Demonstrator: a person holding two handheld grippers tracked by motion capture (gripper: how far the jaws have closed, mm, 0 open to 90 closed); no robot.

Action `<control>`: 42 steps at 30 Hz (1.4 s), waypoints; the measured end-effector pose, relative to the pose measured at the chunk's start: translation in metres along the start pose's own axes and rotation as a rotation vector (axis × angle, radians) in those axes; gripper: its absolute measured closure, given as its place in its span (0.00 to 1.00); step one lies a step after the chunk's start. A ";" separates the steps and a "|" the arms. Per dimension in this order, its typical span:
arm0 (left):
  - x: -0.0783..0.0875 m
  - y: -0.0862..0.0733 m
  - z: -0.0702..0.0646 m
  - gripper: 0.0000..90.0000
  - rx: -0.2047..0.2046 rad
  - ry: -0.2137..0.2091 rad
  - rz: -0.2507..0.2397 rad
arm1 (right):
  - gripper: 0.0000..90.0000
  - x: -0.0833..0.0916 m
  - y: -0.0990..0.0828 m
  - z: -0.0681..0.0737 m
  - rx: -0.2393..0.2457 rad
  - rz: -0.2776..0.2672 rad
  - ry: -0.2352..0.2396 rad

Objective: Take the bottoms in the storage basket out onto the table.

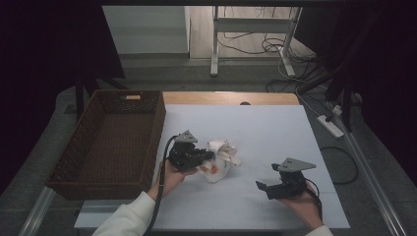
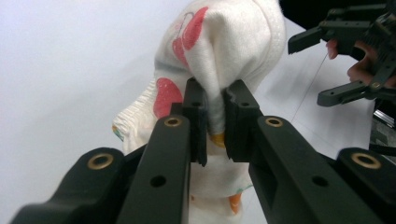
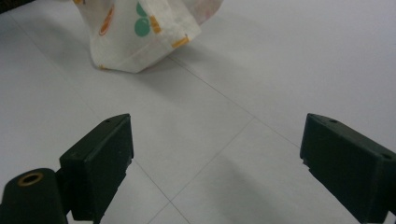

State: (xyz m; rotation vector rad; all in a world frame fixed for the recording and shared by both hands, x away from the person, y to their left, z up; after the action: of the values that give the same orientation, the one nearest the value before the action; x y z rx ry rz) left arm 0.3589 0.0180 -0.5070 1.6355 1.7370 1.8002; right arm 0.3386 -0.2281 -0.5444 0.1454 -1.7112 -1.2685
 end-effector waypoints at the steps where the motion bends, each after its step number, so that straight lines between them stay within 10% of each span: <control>1: -0.001 -0.001 0.000 0.90 0.003 0.000 0.002 | 0.11 0.000 0.000 0.000 0.000 0.000 0.000; 31: -0.030 -0.026 -0.003 0.82 -0.009 -0.019 0.111 | 0.11 0.001 0.000 0.000 -0.001 -0.004 0.003; 38: -0.022 -0.023 -0.014 0.30 -0.041 -0.056 0.105 | 0.11 0.001 0.000 0.000 -0.003 -0.005 0.003; 42: -0.012 -0.020 -0.022 0.21 -0.070 -0.077 0.089 | 0.11 0.002 0.001 -0.001 -0.008 -0.012 0.005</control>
State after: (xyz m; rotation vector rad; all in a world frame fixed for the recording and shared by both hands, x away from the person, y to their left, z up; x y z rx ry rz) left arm 0.3362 0.0021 -0.5238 1.7551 1.5753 1.7884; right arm 0.3382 -0.2294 -0.5421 0.1541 -1.7036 -1.2822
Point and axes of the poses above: each handheld gripper's, and its own axes: x roughly backward along the jaws, y roughly out of its top, z roughly to its left, the point moved 8 cm from there along -x, roughly forward along the jaws
